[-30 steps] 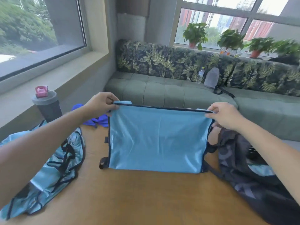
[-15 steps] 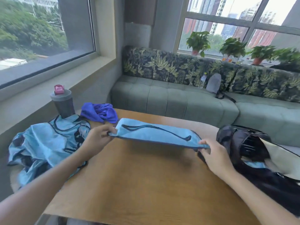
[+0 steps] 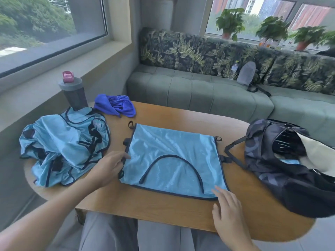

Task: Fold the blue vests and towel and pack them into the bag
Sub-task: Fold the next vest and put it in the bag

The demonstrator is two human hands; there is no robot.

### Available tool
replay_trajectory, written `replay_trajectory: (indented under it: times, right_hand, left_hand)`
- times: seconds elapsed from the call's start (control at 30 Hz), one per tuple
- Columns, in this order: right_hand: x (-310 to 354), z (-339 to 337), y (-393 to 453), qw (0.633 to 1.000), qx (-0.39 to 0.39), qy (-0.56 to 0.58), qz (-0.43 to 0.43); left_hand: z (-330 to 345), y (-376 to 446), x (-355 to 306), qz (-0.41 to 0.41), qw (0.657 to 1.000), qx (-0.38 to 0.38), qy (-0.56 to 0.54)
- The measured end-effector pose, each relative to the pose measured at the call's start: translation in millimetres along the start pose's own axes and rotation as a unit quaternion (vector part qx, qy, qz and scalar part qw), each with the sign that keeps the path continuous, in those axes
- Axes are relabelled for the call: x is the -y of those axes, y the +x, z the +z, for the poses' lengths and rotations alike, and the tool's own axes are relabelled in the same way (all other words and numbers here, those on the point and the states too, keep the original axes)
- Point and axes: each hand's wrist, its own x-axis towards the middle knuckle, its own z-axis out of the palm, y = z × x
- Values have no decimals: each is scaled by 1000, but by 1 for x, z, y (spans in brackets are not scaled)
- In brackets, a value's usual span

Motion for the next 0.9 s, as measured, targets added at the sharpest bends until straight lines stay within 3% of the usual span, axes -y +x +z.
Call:
replay_trajectory:
  times: [0.1,0.27,0.43,0.67,0.8,0.9]
  right_hand:
    - [13,15,-9,999,30,14,5]
    - [8,19,-12,993,84,-81,-14]
    - [-19,3,32,988,93,-122,0]
    - [-57,-18,169,954,192,-226,28]
    - [-54,-19,215,951,226,-197,69]
    - [-36,-14,222,964,214,-152,44]
  left_hand:
    - [4,25,-1,1,1000,5,25]
    - [10,38,12,27,993,64,96]
    - [10,18,14,51,988,75,129]
    - [30,-38,-43,73,990,108,61]
    - [50,-51,-105,75,981,175,-22]
    - [64,-50,-134,82,968,218,-98]
